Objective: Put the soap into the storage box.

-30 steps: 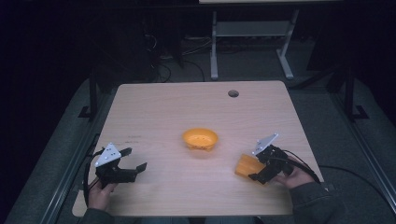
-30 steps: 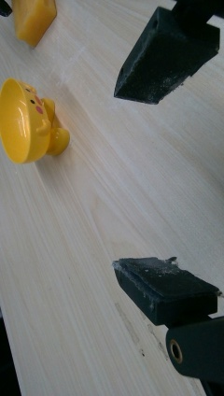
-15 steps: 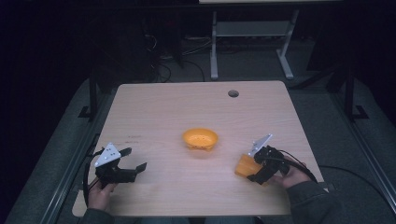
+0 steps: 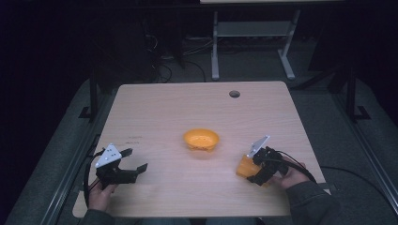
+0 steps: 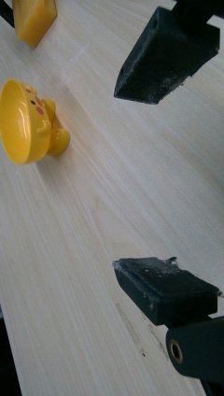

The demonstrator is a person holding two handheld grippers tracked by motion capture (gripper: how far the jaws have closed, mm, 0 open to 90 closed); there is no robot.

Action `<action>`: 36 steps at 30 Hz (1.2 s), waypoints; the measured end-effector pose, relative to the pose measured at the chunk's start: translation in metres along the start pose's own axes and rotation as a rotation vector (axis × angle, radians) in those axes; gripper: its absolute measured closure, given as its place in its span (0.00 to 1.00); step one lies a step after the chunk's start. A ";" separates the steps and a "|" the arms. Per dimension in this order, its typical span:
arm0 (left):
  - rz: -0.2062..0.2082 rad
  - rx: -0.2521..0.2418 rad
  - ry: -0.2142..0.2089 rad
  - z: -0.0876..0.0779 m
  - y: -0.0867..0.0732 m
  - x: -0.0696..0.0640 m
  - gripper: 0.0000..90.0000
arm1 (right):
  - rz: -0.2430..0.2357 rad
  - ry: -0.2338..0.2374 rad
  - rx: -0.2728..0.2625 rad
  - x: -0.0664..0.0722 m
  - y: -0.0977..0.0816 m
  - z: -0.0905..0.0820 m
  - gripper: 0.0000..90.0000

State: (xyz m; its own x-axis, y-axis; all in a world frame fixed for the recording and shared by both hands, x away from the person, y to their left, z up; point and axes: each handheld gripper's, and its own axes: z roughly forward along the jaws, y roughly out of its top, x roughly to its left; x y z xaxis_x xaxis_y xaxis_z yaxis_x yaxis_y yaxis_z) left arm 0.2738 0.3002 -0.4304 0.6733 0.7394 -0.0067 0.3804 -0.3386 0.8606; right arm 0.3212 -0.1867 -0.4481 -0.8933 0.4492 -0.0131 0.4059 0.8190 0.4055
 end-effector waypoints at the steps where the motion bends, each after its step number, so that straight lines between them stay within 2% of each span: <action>1: 0.000 0.000 0.000 0.000 0.000 0.000 0.16 | -0.001 0.001 0.002 0.000 0.000 0.000 0.17; 28: 0.002 0.002 0.001 0.000 0.000 0.000 0.16 | -0.026 0.006 0.030 0.002 0.003 0.003 0.22; 36: -0.009 -0.006 0.004 0.000 0.000 0.000 0.16 | -0.033 0.008 0.028 0.003 0.004 0.000 0.23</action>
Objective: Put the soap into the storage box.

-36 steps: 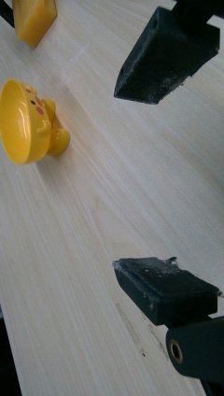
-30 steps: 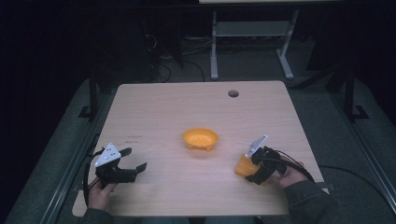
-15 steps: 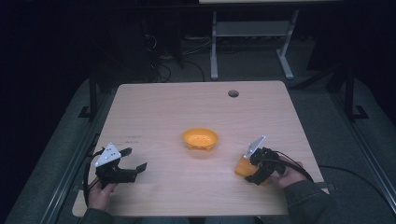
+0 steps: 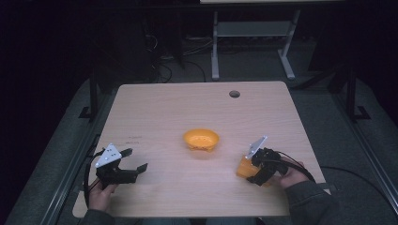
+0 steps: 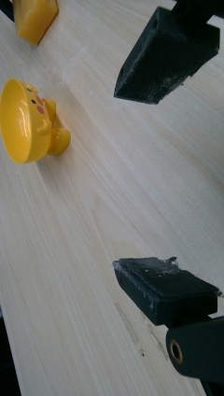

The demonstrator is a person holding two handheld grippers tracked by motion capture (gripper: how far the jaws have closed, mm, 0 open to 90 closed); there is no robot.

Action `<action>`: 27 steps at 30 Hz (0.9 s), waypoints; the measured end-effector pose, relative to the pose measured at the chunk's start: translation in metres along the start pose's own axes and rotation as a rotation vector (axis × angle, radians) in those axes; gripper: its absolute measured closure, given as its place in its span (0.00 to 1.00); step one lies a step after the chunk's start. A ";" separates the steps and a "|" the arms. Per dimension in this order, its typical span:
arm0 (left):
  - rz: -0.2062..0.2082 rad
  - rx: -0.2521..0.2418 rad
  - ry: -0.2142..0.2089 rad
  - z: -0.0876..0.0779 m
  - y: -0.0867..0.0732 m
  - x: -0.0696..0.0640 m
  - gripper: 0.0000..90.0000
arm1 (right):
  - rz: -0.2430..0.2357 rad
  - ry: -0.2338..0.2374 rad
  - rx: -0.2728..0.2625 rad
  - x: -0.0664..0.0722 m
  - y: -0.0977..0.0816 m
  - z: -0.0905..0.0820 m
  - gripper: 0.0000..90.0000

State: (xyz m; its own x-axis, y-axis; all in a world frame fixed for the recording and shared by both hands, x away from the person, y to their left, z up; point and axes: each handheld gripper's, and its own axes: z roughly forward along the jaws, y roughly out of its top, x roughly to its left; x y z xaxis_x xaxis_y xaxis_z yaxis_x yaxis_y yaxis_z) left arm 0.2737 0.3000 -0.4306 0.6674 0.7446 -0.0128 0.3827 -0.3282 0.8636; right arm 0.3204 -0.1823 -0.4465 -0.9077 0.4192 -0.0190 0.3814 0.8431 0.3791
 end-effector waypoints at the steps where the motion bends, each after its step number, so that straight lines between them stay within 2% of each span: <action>1: 0.004 0.003 0.000 0.000 0.000 0.000 0.16 | -0.006 -0.004 -0.004 0.000 0.002 -0.002 0.23; 4: 0.004 0.003 0.000 0.000 0.000 0.000 0.16 | 0.001 0.000 -0.008 -0.001 0.004 -0.004 0.23; 9: -0.007 -0.002 -0.001 -0.001 0.000 0.000 0.16 | -0.021 -0.003 -0.028 -0.002 0.014 -0.009 0.23; 19: -0.008 -0.003 0.000 -0.001 0.000 0.000 0.16 | -0.052 -0.005 -0.026 -0.005 0.032 -0.015 0.23; 27: -0.008 -0.007 0.000 -0.002 0.000 0.001 0.16 | -0.073 0.011 -0.032 -0.005 0.047 -0.018 0.23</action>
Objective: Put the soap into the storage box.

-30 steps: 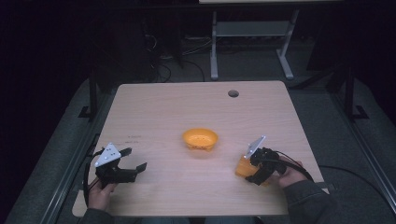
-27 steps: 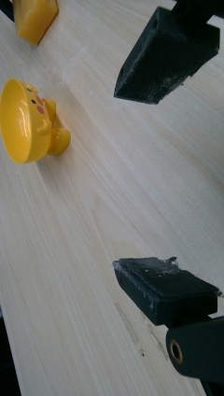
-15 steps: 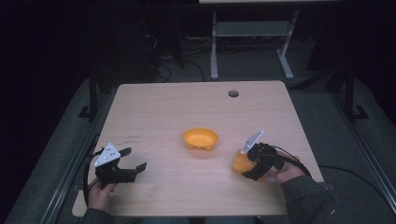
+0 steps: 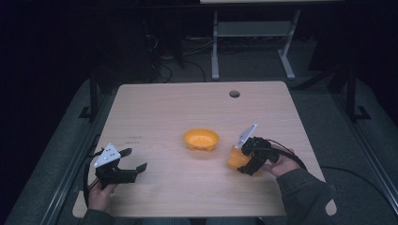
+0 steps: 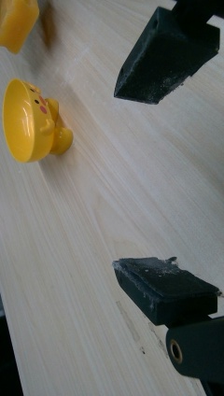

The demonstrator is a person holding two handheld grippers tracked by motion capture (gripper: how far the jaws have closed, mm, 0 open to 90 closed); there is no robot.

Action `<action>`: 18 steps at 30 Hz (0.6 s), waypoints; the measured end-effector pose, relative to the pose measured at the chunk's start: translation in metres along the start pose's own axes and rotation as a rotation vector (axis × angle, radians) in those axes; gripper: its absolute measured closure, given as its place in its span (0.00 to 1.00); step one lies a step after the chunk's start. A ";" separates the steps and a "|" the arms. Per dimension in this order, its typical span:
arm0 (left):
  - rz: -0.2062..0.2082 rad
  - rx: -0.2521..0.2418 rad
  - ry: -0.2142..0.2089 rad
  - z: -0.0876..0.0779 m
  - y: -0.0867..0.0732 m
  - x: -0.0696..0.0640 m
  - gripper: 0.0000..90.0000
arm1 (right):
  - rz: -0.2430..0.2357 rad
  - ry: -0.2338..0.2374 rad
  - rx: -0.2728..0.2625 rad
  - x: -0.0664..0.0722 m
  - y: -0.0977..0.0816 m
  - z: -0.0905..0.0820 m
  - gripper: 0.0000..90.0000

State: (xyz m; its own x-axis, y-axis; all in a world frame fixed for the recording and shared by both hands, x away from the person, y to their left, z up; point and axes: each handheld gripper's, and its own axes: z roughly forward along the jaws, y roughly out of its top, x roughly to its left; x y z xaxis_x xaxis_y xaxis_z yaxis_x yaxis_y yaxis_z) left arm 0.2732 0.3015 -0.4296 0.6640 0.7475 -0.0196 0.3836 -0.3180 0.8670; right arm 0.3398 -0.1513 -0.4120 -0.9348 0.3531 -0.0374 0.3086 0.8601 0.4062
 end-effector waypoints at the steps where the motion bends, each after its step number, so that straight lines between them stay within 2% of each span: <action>1: 0.000 -0.001 0.000 0.000 0.000 0.000 0.16 | -0.005 0.000 -0.001 -0.001 0.002 0.000 0.23; 18: -0.002 -0.002 -0.002 0.000 0.000 0.000 0.16 | -0.042 -0.004 -0.001 -0.011 0.027 -0.006 0.23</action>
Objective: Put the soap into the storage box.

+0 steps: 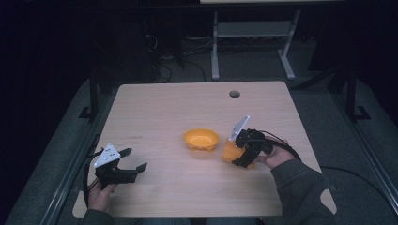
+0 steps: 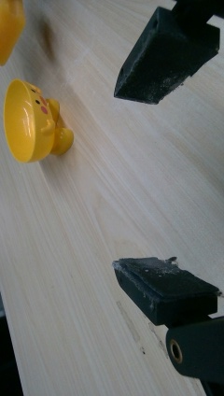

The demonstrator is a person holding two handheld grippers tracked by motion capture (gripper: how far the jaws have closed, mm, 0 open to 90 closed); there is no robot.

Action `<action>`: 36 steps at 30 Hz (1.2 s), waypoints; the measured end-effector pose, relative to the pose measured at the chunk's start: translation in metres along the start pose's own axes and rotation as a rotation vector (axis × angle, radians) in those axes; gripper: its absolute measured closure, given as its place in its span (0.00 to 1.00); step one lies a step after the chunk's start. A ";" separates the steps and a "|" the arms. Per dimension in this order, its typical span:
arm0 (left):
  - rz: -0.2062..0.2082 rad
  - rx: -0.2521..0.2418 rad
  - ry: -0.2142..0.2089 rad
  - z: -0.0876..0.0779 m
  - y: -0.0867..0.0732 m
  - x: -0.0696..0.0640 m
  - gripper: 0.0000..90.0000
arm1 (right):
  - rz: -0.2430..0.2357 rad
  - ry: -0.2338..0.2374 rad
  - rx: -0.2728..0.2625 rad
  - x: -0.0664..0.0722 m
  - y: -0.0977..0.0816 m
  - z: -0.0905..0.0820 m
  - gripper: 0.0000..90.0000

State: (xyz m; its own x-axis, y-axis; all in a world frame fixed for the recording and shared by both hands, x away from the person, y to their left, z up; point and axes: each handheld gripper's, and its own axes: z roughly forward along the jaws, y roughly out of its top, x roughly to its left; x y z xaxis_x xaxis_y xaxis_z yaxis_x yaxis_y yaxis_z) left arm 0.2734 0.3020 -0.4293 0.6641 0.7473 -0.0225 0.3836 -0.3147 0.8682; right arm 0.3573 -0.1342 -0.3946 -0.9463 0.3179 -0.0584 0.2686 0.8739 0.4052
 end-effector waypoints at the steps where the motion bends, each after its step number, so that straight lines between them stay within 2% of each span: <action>1: 0.000 0.000 0.000 0.000 0.000 0.000 0.16 | 0.000 0.000 0.000 0.000 0.000 0.000 0.23; 6: -0.004 -0.002 -0.002 0.000 0.000 0.000 0.16 | 0.006 0.014 -0.019 -0.003 0.004 -0.001 0.23; 10: 0.001 0.001 -0.003 0.001 0.000 0.000 0.16 | 0.002 0.004 -0.006 -0.005 0.006 -0.001 0.23; 17: -0.001 -0.002 -0.003 0.000 0.000 0.000 0.16 | -0.018 -0.008 -0.023 -0.008 0.017 -0.003 0.23; 23: -0.006 -0.002 -0.001 0.000 0.000 0.001 0.16 | -0.020 0.000 -0.018 -0.011 0.023 -0.003 0.23; 36: -0.007 -0.007 0.004 -0.001 -0.001 0.002 0.16 | -0.045 0.004 -0.037 -0.024 0.039 -0.011 0.23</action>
State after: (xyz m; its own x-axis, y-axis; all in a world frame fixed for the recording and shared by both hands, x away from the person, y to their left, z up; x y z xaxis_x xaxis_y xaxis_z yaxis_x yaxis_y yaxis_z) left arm 0.2735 0.3039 -0.4293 0.6586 0.7520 -0.0266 0.3839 -0.3054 0.8714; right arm 0.3886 -0.1123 -0.3672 -0.9581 0.2770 -0.0734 0.2191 0.8730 0.4357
